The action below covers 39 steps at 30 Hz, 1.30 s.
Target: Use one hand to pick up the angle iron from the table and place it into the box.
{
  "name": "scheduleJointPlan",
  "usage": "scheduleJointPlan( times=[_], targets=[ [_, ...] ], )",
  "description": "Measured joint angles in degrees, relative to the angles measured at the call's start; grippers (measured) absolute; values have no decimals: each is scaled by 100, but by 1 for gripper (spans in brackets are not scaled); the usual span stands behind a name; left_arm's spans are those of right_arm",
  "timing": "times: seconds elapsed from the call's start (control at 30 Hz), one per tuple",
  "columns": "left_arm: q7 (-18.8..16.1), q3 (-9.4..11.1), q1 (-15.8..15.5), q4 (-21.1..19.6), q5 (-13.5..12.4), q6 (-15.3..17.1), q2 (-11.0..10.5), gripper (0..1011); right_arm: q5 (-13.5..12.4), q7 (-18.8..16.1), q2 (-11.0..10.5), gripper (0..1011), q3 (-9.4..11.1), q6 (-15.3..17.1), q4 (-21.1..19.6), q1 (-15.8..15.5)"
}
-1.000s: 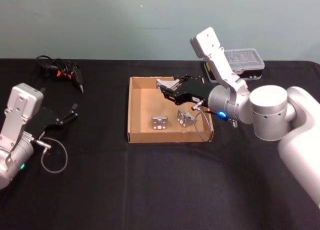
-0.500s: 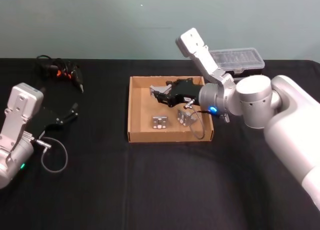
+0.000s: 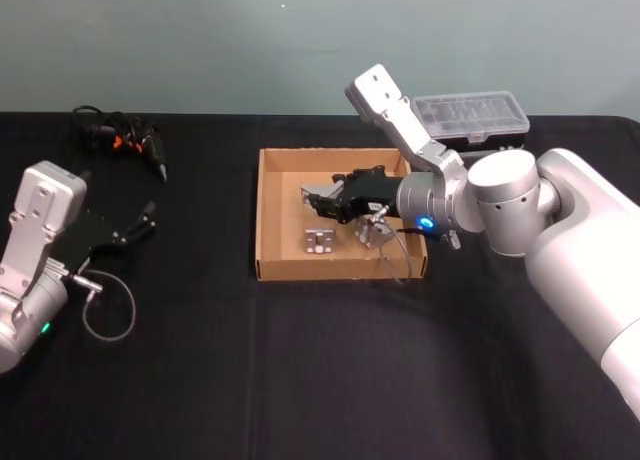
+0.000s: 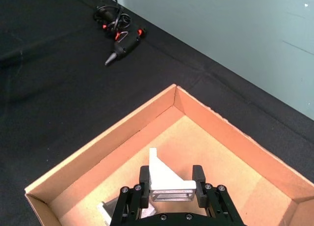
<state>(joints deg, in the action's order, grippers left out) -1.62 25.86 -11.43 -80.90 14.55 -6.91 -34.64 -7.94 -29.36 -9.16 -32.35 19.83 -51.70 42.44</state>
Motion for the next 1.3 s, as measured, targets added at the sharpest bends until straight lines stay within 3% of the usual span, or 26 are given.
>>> scheduleJointPlan(
  times=[0.27,0.4,0.8,1.03,1.3],
  targets=[
    [0,0,0,0,0,0,0,1000,10,-25,-32,529,35,11,-41,-61],
    [0,0,0,0,0,0,0,1000,16,-23,-51,677,52,-17,-86,-86],
    [0,0,0,0,0,0,0,1000,7,194,-157,994,237,-229,-502,-331],
    [0,0,0,0,0,0,0,1000,34,426,-275,1004,355,-440,-981,-572],
    [0,0,0,0,0,0,0,1000,223,926,-580,1004,641,-1002,-1861,-1185]
  ],
)
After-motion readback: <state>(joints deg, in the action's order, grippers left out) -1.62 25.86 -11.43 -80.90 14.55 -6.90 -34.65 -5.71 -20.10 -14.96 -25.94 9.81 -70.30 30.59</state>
